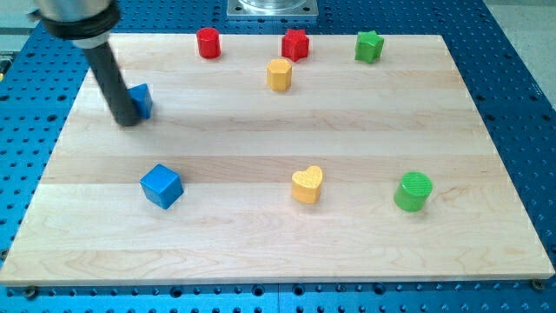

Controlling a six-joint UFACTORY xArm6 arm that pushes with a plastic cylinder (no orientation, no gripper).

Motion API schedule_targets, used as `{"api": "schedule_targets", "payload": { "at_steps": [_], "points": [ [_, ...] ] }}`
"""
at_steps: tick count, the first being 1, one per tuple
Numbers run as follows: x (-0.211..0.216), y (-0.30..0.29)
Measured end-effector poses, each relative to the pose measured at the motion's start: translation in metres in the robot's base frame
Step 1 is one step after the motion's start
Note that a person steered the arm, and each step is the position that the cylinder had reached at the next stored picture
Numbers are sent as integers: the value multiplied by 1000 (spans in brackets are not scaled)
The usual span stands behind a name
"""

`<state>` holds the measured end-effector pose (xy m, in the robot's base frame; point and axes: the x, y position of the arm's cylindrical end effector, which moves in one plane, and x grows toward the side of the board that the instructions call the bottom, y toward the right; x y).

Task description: Place the triangle to the bottom left side of the hexagon

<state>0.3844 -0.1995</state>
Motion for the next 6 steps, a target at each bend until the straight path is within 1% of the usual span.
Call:
{"api": "schedule_targets", "payload": {
  "at_steps": [1, 2, 3, 4, 5, 6],
  "points": [
    [-8, -32],
    [-24, -28],
    [-25, 48],
    [-25, 84],
    [-37, 40],
    [-38, 117]
  ]
}}
